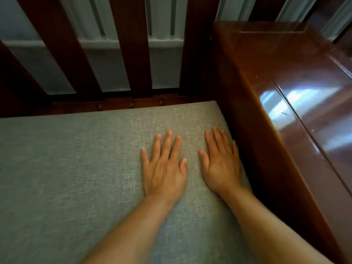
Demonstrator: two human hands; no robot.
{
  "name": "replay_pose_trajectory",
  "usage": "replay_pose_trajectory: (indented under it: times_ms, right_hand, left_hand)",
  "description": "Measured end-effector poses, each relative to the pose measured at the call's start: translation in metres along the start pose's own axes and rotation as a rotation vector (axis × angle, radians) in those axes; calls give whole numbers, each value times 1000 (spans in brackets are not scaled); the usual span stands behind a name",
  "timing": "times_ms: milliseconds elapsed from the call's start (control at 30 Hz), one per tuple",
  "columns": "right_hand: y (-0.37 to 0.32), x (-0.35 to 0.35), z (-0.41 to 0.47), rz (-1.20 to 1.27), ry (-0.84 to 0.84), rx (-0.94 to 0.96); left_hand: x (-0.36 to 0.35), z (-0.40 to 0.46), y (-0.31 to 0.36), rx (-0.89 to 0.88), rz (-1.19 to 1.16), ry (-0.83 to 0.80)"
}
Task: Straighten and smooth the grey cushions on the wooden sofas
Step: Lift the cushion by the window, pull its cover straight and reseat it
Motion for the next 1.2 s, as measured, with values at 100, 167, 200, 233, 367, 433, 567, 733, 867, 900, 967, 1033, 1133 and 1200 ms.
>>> replay_pose_trajectory:
  times_ms: [100, 167, 200, 233, 367, 433, 567, 733, 867, 900, 967, 1033, 1133, 1200]
  right_hand:
    - [16, -27, -4, 18, -207, -62]
    - [6, -18, -10, 122, -185, -60]
    - [4, -14, -19, 156, -186, -66]
    - [2, -12, -34, 166, -205, -73]
    - [6, -25, -107, 170, -259, -128]
    - [13, -31, -144, 163, -261, -171]
    - [13, -31, -203, 260, -277, -266]
    - [-46, 64, -195, 222, 148, -18]
    - [-59, 110, -201, 365, 652, 104]
    - [-57, 84, -200, 327, 651, 113]
    - [-57, -3, -194, 125, 320, 93]
    - [-40, -78, -185, -86, -89, 7]
    - [-58, -57, -176, 0, -89, 0]
    - [-89, -19, -185, 137, 211, 96]
  left_hand:
    - [-25, 9, -6, 41, 44, -227]
    - [-15, 3, -7, 41, 16, -269]
    - [-10, -7, -5, 42, -7, -280]
    - [-7, -23, -4, 55, -16, -297]
    - [-21, -107, -8, 92, -17, -388]
    - [-26, -143, -12, 99, 5, -419]
    - [-20, -193, -12, 45, 17, -459]
    - [36, -188, 12, -50, -72, -148]
    - [45, -179, 8, -153, -156, 211]
    - [22, -180, -6, -132, -120, 195]
    - [-34, -183, -33, -49, 36, -18]
    - [-70, -183, -50, 7, 94, -147]
    - [-43, -188, -51, -31, -24, -103]
    - [0, -202, -80, 0, -144, 143]
Point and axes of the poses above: each hand's wrist, its own z-axis towards the middle knuckle, its own x-axis out of the back of the hand, y = z × x, the point moved 8 cm from there along z, towards the middle knuckle, and after that the axes turned 15 degrees about -y, right-handed, at the moved point
